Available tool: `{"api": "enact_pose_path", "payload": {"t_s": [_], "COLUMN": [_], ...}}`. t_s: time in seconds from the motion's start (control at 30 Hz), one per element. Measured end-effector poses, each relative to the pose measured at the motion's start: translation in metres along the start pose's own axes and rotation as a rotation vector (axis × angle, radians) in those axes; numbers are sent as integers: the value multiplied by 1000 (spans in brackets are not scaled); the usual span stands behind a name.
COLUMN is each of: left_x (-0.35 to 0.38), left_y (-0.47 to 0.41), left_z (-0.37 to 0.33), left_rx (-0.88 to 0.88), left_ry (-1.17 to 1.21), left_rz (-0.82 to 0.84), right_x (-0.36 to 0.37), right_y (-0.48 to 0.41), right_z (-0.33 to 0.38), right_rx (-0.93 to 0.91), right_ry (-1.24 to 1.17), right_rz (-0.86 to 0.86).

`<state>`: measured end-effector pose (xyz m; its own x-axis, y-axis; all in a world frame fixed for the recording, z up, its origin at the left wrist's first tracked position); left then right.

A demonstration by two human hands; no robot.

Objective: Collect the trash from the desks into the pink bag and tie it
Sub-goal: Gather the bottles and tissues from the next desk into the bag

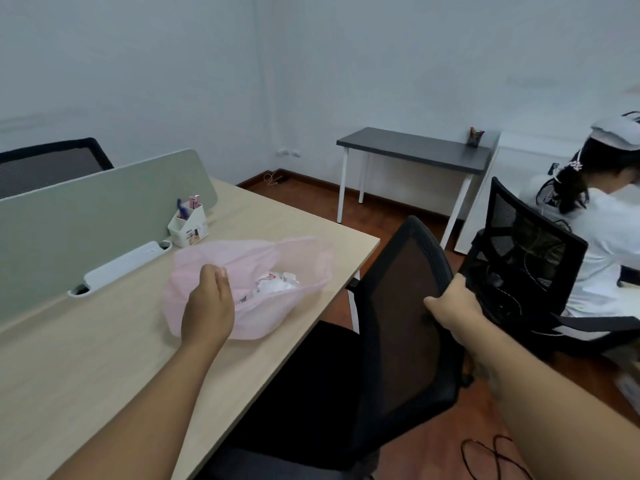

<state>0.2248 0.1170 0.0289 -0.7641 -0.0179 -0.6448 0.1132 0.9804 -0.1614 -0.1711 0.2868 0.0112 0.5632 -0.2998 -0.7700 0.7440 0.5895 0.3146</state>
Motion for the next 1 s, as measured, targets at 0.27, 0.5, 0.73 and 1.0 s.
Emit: {"api": "enact_pose_path", "payload": {"t_s": [0.27, 0.5, 0.73, 1.0], "left_x": [-16, -29, -33, -59], "left_y": [6, 2, 0, -8], "left_z": [-1, -2, -19, -24], "left_rx": [19, 12, 72, 104], "left_ry": [-61, -113, -138, -185], "left_rz": [-2, -25, -18, -85], "right_x": [45, 85, 120, 117], "right_y": [54, 95, 135, 60], "right_z": [39, 73, 112, 178], "right_rx": [-113, -242, -463, -667], "right_ry": [79, 268, 487, 481], "right_rz": [-25, -86, -25, 43]}}
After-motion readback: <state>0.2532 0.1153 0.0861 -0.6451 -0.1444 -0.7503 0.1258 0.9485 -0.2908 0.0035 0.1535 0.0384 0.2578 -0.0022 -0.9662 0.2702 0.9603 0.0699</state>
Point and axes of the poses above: each hand's wrist, its own y-axis away from the middle knuckle, its own x-axis out of the palm, z = x × y, the point moved 7 cm from there along -y, towards the middle knuckle, and after that the axes turned 9 degrees about z, right-handed, at the moved point
